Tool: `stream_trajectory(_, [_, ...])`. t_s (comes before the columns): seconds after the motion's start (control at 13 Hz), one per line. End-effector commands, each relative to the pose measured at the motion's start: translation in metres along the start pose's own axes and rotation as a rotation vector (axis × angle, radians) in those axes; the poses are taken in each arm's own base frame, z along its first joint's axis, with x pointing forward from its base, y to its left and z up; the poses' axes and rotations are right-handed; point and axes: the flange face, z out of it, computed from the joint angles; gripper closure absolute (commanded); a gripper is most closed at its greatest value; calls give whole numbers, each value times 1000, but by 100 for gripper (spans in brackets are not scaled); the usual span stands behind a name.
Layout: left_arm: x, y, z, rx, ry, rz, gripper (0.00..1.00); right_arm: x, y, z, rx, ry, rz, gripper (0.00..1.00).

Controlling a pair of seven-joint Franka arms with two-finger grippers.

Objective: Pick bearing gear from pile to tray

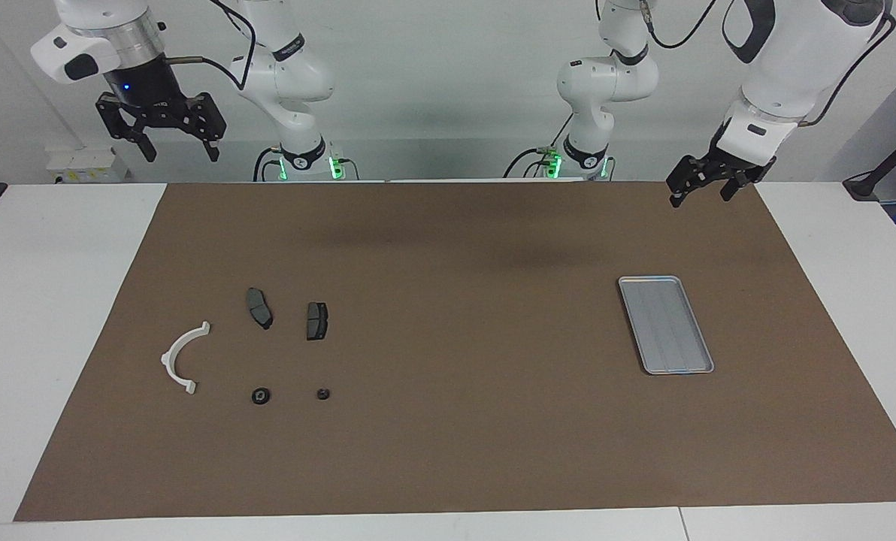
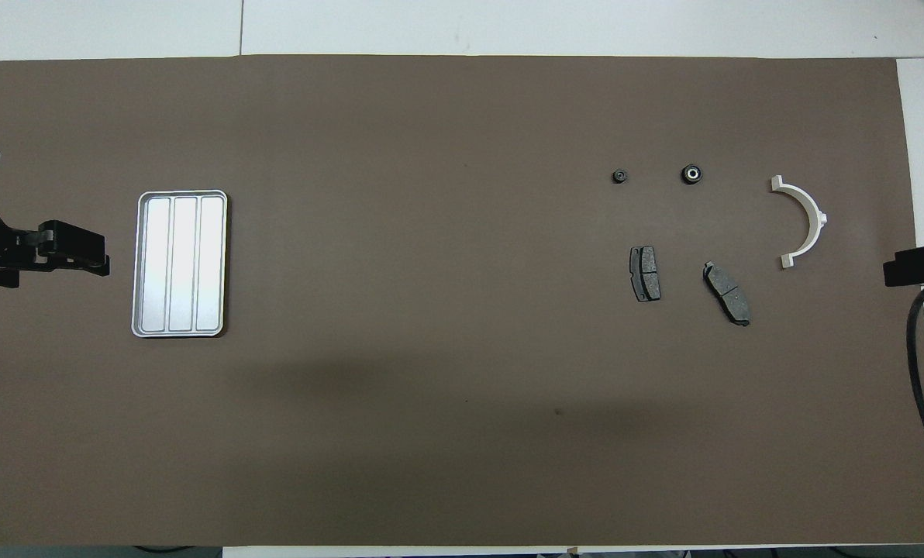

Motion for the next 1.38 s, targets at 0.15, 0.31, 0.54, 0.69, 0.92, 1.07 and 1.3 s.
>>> stream_trajectory(0.15, [-8,-1,-1,-11,3,-2,0,11,-9,37,12,-5,1,0])
stream_trajectory(0.31, [-8,0,-1,-10,3,0,0,32,-27,70,11,-7,21,0])
stream_trajectory(0.54, [-8,0,-1,-10,3,0,0,72,-58,123,17,-4,61,0])
stream_trajectory(0.69, [-8,-1,-1,-11,3,-2,0,95,-68,163,21,-11,84,0])
stream_trajectory(0.92, [-8,0,-1,-10,3,1,0,123,-86,215,28,2,124,0])
stream_trajectory(1.07, [-8,-1,-1,-11,3,-2,0,139,-109,246,37,36,141,0])
stream_trajectory(1.3, [-8,0,-1,-10,3,1,0,152,-123,272,29,73,144,0])
